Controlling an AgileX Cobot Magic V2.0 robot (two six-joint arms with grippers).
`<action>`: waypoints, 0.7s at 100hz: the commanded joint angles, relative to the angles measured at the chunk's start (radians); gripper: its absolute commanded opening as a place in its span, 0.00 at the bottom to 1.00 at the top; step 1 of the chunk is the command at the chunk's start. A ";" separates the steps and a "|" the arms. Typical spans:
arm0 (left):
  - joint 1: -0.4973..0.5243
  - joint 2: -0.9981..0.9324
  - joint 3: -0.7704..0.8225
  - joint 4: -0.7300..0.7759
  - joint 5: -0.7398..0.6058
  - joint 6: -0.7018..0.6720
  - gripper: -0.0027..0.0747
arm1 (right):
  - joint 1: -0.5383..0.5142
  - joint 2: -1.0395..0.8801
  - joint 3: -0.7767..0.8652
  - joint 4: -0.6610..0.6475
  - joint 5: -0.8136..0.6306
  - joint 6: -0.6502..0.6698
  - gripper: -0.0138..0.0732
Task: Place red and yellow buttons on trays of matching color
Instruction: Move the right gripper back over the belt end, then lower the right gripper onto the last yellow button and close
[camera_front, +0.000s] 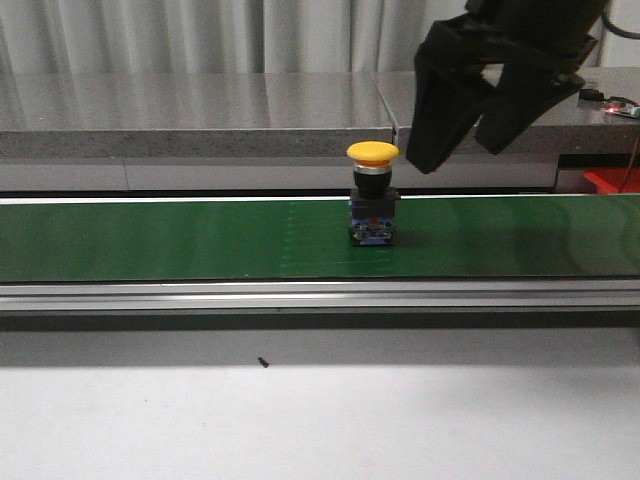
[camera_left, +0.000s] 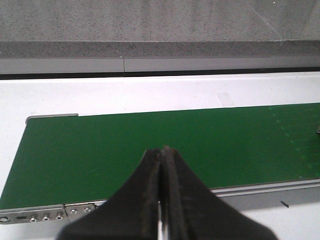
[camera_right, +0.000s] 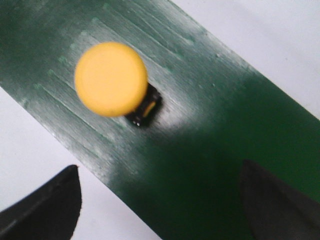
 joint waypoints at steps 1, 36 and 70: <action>-0.009 0.002 -0.027 -0.024 -0.067 -0.001 0.01 | 0.012 -0.008 -0.060 0.009 -0.015 0.000 0.89; -0.009 0.002 -0.027 -0.024 -0.067 -0.001 0.01 | 0.016 0.038 -0.112 0.032 -0.022 0.000 0.89; -0.009 0.002 -0.027 -0.024 -0.067 -0.001 0.01 | 0.016 0.088 -0.120 0.032 -0.018 0.000 0.82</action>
